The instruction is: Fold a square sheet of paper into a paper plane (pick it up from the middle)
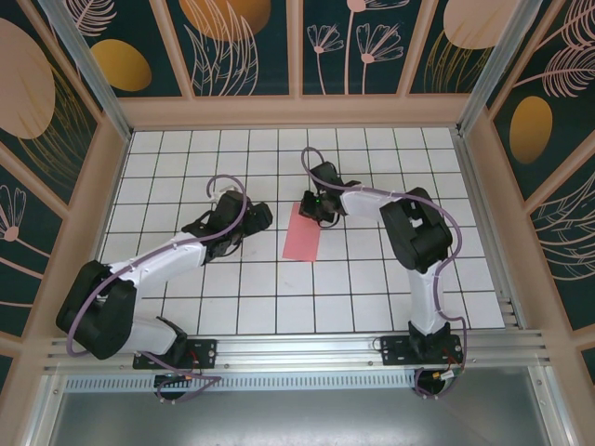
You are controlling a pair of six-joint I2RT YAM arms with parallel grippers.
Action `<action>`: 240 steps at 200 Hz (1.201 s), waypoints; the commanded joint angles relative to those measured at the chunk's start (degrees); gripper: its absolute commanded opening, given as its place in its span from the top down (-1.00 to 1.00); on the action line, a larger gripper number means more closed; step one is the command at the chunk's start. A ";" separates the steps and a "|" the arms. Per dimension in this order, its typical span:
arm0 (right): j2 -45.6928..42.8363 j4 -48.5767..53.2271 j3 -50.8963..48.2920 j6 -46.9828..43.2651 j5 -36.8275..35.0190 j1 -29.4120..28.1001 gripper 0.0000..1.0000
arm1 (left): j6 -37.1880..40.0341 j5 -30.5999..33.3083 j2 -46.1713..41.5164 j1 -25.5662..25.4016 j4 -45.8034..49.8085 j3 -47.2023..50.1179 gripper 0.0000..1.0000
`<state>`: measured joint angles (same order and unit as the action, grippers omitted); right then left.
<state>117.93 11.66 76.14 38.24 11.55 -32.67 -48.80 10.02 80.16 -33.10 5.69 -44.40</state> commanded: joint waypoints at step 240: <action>-35.79 -4.94 -32.27 13.03 -1.88 6.10 0.14 | -10.19 -23.31 20.18 -13.34 -10.58 -5.35 -0.01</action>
<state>84.58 6.59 44.84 52.56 9.08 -27.57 -60.66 -13.26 97.51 -46.15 -9.56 -47.24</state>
